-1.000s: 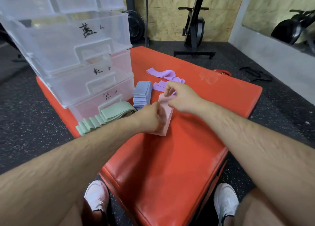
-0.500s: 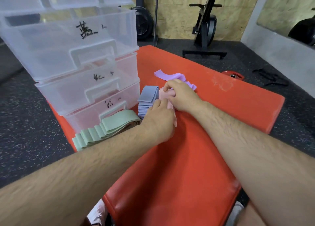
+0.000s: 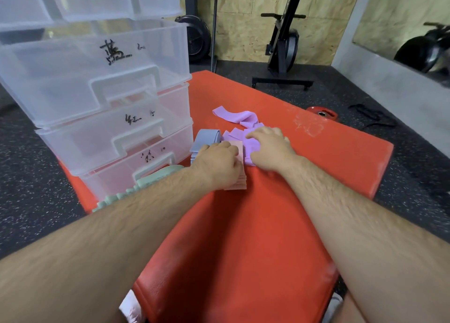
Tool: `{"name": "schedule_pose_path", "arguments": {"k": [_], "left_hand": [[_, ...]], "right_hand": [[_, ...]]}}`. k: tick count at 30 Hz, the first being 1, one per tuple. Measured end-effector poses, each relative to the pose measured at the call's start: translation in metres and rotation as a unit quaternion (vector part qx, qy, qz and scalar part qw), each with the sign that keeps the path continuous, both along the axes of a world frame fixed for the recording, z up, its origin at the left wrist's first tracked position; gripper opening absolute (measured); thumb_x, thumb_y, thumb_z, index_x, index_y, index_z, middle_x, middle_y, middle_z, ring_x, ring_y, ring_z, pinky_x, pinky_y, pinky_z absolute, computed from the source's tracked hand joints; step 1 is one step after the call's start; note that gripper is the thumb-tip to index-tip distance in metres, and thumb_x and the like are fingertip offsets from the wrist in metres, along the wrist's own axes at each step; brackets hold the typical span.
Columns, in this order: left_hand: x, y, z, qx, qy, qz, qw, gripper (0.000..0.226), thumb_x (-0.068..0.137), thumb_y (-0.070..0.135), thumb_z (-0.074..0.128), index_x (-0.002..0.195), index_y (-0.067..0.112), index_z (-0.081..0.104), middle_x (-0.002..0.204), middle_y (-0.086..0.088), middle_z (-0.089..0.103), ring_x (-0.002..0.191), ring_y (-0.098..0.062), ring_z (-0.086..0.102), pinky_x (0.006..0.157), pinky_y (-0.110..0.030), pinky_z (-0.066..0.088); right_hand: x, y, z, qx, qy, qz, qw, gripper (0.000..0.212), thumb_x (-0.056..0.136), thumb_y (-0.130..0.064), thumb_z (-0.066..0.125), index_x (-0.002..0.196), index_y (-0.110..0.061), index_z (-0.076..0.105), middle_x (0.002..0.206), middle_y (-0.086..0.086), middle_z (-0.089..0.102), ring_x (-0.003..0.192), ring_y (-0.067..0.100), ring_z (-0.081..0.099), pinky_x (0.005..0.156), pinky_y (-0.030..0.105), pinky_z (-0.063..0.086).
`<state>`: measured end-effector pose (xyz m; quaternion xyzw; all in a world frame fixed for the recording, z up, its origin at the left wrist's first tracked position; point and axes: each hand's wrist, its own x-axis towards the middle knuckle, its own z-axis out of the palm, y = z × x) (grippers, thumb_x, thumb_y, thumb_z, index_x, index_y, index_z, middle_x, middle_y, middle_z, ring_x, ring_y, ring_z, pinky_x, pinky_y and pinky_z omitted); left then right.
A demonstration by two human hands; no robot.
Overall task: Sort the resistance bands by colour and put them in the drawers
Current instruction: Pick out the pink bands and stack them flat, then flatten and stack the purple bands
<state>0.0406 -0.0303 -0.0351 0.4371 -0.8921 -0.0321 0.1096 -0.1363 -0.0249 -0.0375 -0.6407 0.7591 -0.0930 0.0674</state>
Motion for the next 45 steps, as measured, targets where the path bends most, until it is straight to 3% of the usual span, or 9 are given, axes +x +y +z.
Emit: {"name": "schedule_pose_path", "arguments": {"k": [3,11,17,22,25,31,35,41,45], "left_hand": [[-0.01,-0.009,-0.001,-0.007,-0.013,0.002,1.0,0.024,0.096,0.029,0.043,0.103,0.015,0.06,0.113,-0.003,0.059,0.11,-0.027,0.054,0.092,-0.037,0.035],[-0.031,-0.018,-0.005,0.002,-0.076,0.002,0.997,0.024,0.093,0.033,0.047,0.109,0.019,0.059,0.118,-0.003,0.057,0.114,-0.024,0.052,0.098,-0.037,0.033],[-0.025,-0.018,-0.002,0.022,-0.071,0.012,0.997,0.021,0.095,0.033,0.042,0.105,0.02,0.055,0.115,-0.003,0.057,0.109,-0.024,0.053,0.095,-0.038,0.033],[-0.022,-0.018,0.002,0.028,-0.059,0.01,0.998,0.011,0.095,0.032,0.041,0.092,0.021,0.044,0.112,-0.003,0.058,0.103,-0.023,0.053,0.093,-0.037,0.032],[-0.022,-0.021,0.006,0.037,-0.048,0.013,0.998,0.008,0.094,0.029,0.043,0.092,0.021,0.046,0.111,-0.003,0.058,0.106,-0.025,0.053,0.093,-0.038,0.031],[-0.025,-0.034,0.003,0.046,-0.03,0.026,0.998,0.006,0.09,0.022,0.045,0.088,0.02,0.051,0.097,0.0,0.048,0.104,-0.026,0.052,0.092,-0.039,0.032],[-0.03,-0.04,0.002,0.036,-0.022,0.031,0.999,0.008,0.091,0.022,0.043,0.092,0.02,0.051,0.11,-0.003,0.053,0.104,-0.026,0.051,0.09,-0.039,0.032],[-0.03,-0.039,0.001,0.047,-0.039,0.018,0.998,0.017,0.09,0.023,0.043,0.098,0.02,0.058,0.121,-0.003,0.054,0.117,-0.026,0.049,0.091,-0.04,0.031],[-0.025,-0.032,0.002,0.051,-0.066,0.012,0.996,0.025,0.093,0.032,0.044,0.109,0.02,0.058,0.121,-0.003,0.054,0.118,-0.028,0.048,0.1,-0.04,0.031]], "right_hand": [[-0.01,0.0,-0.014,0.063,-0.019,-0.016,0.998,0.065,0.081,-0.042,0.056,0.144,-0.033,0.047,0.156,-0.004,0.036,0.14,0.033,0.037,0.112,0.047,0.035],[-0.019,-0.008,-0.019,-0.035,-0.04,-0.043,0.998,0.016,0.084,0.0,0.051,0.089,-0.014,0.056,0.097,0.007,0.056,0.092,0.031,0.056,0.069,0.032,0.036],[-0.036,0.002,-0.005,-0.158,-0.053,-0.182,0.969,0.025,0.087,-0.002,0.059,0.112,0.001,0.059,0.116,0.024,0.057,0.106,0.041,0.057,0.084,0.041,0.043],[-0.042,-0.009,-0.01,-0.187,-0.085,-0.103,0.973,0.034,0.08,-0.002,0.047,0.105,-0.014,0.067,0.107,0.012,0.058,0.104,0.036,0.053,0.083,0.036,0.043],[-0.033,-0.03,-0.011,-0.125,-0.019,-0.058,0.99,0.035,0.088,-0.016,0.054,0.118,-0.029,0.062,0.126,0.003,0.047,0.119,0.03,0.039,0.089,0.038,0.044],[-0.037,-0.089,0.01,0.167,0.006,-0.02,0.986,0.103,0.084,-0.049,0.074,0.157,-0.045,0.001,0.167,0.009,-0.002,0.151,0.039,0.012,0.117,0.056,0.028],[-0.046,-0.109,0.018,0.254,0.046,0.052,0.965,0.08,0.091,-0.047,0.065,0.156,-0.04,0.019,0.159,-0.005,0.03,0.139,0.027,0.04,0.112,0.047,0.037],[-0.039,-0.075,-0.003,0.022,-0.214,-0.019,0.976,0.038,0.085,0.003,0.05,0.104,-0.024,0.068,0.106,-0.006,0.067,0.107,0.019,0.062,0.079,0.023,0.044],[-0.043,-0.043,0.003,-0.039,-0.175,-0.05,0.983,0.042,0.076,0.008,0.042,0.094,-0.02,0.068,0.102,0.001,0.069,0.093,0.021,0.062,0.06,0.024,0.041]]}}
